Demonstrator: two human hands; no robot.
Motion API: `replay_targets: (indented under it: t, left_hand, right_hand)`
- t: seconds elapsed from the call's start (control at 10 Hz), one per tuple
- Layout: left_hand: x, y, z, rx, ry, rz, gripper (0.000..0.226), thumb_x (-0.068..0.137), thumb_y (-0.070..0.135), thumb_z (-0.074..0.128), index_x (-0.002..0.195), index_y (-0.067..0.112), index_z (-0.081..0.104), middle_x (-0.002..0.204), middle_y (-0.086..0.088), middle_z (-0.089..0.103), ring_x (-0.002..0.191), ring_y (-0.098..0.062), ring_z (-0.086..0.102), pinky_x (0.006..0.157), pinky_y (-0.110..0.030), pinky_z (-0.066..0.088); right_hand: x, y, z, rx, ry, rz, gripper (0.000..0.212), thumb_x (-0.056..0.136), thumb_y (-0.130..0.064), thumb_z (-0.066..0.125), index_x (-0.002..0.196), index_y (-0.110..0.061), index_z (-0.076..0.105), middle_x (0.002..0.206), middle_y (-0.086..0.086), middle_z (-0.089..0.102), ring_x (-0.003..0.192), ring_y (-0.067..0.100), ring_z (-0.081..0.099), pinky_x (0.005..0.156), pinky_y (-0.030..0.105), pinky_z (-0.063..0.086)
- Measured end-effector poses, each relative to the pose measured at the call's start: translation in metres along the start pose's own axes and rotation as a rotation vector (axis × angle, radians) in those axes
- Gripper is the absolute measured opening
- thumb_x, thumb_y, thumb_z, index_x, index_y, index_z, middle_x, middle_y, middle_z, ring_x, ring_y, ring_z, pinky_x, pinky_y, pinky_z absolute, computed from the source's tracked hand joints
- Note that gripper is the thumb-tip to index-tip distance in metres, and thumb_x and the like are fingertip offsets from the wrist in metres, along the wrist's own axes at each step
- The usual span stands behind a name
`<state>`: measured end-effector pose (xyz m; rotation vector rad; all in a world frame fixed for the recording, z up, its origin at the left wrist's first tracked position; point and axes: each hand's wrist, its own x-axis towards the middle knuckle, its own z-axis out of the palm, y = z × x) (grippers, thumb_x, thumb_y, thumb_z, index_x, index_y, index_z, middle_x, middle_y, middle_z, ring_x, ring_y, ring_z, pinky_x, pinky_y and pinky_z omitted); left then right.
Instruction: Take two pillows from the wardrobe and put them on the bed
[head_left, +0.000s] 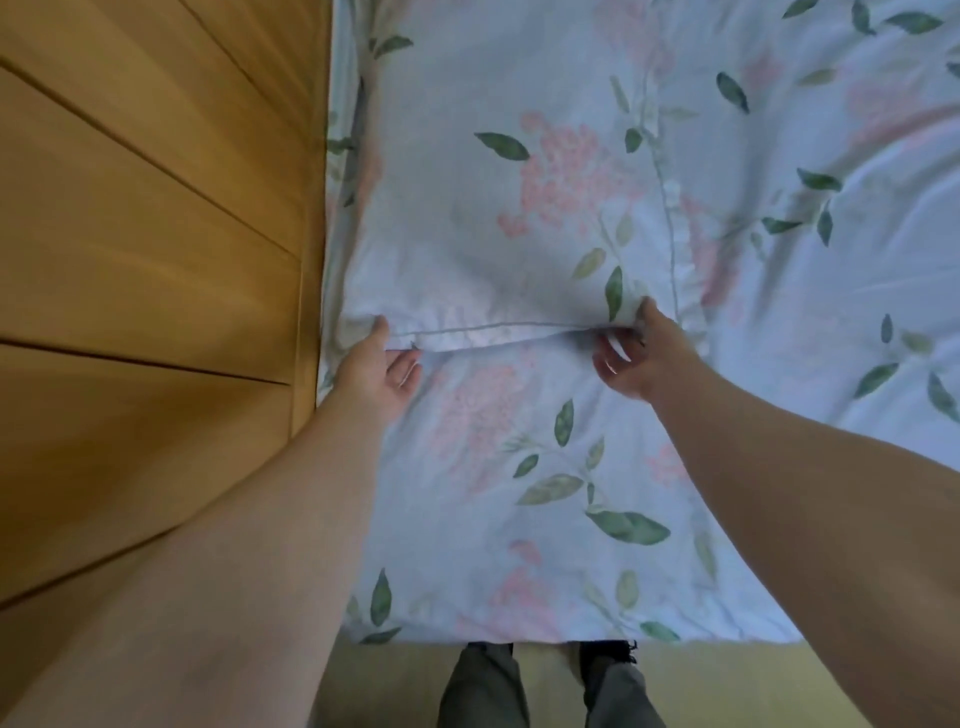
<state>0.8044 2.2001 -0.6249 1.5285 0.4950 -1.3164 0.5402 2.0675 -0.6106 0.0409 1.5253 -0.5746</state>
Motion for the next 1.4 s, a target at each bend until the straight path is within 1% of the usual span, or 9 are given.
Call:
replay_targets:
  t: [0.1,0.3,0.5,0.7,1.0,1.1,1.2,1.3,1.4]
  left_hand:
    - [-0.005,-0.001,0.005,-0.023,0.096,0.049,0.033,0.092,0.035,0.069,0.122,0.023,0.061,0.1,0.005,0.068,0.076,-0.007,0.062,0.059,-0.024,0.049]
    - [-0.041,-0.007,-0.006,-0.085,0.189,0.116,0.031,0.096,0.031,0.065,0.123,0.017,0.06,0.084,0.003,0.066,0.063,-0.006,0.06,0.044,-0.017,0.047]
    - [-0.086,-0.005,-0.027,-0.236,0.235,0.116,0.038,0.102,0.026,0.056,0.137,0.013,0.05,0.122,-0.007,0.066,0.105,-0.026,0.069,0.032,-0.012,0.041]
    - [-0.168,-0.014,-0.043,-0.457,0.202,0.115,0.037,0.104,0.018,0.052,0.14,0.012,0.05,0.128,-0.008,0.057,0.094,-0.024,0.062,0.09,-0.03,0.058]
    - [-0.246,-0.092,-0.086,-0.458,0.321,-0.036,0.046,0.104,0.035,0.048,0.137,0.003,0.05,0.127,-0.012,0.054,0.125,-0.031,0.053,0.103,-0.031,0.049]
    - [-0.206,-0.124,-0.119,-0.158,0.342,-0.03,0.074,0.083,0.027,0.069,0.138,-0.014,0.04,0.145,-0.03,0.044,0.133,-0.04,0.047,0.104,-0.037,0.049]
    - [-0.241,-0.111,-0.119,-0.108,0.335,-0.113,0.053,0.094,0.018,0.055,0.143,0.0,0.044,0.145,-0.02,0.049,0.121,-0.031,0.057,0.097,-0.037,0.052]
    - [-0.275,-0.083,-0.098,-0.056,0.238,-0.251,0.035,0.099,0.02,0.05,0.13,0.003,0.054,0.131,-0.014,0.057,0.119,-0.034,0.055,0.106,-0.043,0.046]
    - [-0.313,-0.052,-0.076,0.069,0.173,-0.145,0.039,0.103,0.018,0.041,0.137,-0.001,0.046,0.138,-0.016,0.051,0.124,-0.034,0.057,0.103,-0.04,0.047]
  right_hand:
    - [-0.005,-0.005,-0.004,0.091,0.039,-0.052,0.03,0.096,-0.033,0.067,0.124,-0.024,0.068,0.091,-0.005,0.07,0.089,0.013,0.069,0.07,0.034,0.05]
    - [-0.045,-0.013,-0.023,0.26,-0.016,-0.084,0.011,0.094,-0.009,0.065,0.103,-0.013,0.069,0.086,-0.003,0.069,0.078,0.016,0.065,0.068,0.025,0.054]
    - [-0.09,-0.008,-0.035,0.077,0.099,0.083,0.025,0.091,-0.005,0.069,0.071,-0.015,0.058,0.064,-0.004,0.049,0.043,0.008,0.03,0.035,0.017,0.028]
    - [-0.153,0.017,-0.08,0.134,0.205,0.145,0.029,0.086,-0.017,0.081,0.064,-0.019,0.061,0.054,-0.008,0.044,0.034,0.008,0.026,0.034,0.014,0.027]
    - [-0.198,0.053,-0.158,0.031,0.259,0.079,0.031,0.092,-0.008,0.057,0.064,-0.018,0.054,0.042,-0.007,0.041,0.043,0.012,0.027,0.043,0.02,0.025]
    - [-0.205,0.065,-0.175,0.012,0.334,0.104,0.03,0.09,-0.002,0.049,0.073,-0.02,0.066,0.053,-0.006,0.054,0.048,0.012,0.037,0.053,0.019,0.034]
    - [-0.216,0.072,-0.177,-0.056,0.34,0.171,0.023,0.091,-0.01,0.057,0.105,-0.022,0.071,0.092,0.001,0.065,0.062,0.015,0.054,0.056,0.022,0.047]
    - [-0.241,0.065,-0.16,-0.125,0.122,0.203,0.021,0.101,-0.021,0.054,0.12,-0.015,0.058,0.122,0.007,0.06,0.08,0.024,0.063,0.06,0.031,0.053]
    - [-0.281,0.045,-0.137,-0.244,-0.154,0.029,0.018,0.103,-0.013,0.052,0.117,-0.007,0.063,0.118,0.01,0.073,0.093,0.031,0.072,0.076,0.037,0.056]
